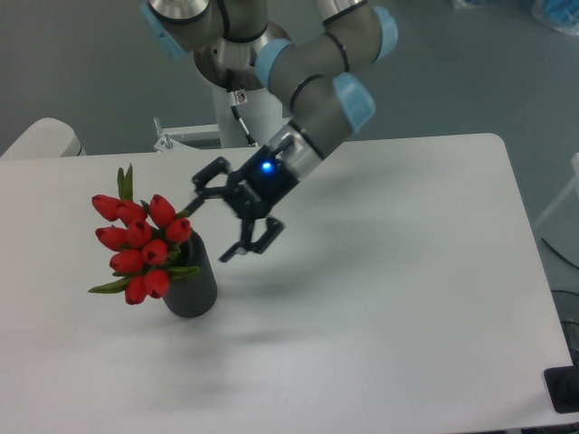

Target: Insert the flowers into the vase

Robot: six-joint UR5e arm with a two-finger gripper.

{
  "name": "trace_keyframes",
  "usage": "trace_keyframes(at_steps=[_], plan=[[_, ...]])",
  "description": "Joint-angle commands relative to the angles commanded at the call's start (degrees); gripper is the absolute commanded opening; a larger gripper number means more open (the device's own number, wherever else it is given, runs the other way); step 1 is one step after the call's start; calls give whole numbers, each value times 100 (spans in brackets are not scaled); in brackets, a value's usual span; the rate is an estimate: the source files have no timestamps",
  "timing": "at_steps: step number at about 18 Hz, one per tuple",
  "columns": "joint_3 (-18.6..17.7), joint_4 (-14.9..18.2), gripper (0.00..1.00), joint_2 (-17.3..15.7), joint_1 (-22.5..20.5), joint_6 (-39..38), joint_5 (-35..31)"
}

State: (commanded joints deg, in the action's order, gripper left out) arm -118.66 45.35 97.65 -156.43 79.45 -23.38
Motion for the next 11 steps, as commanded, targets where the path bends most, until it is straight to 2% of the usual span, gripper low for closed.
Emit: trace_keyframes(at_steps=[6,8,11], plan=[[457,9,100,0,-519,-52,-61],[685,17,100,52,-581,-44,-586],[1098,35,100,79,-634,0,-2078]])
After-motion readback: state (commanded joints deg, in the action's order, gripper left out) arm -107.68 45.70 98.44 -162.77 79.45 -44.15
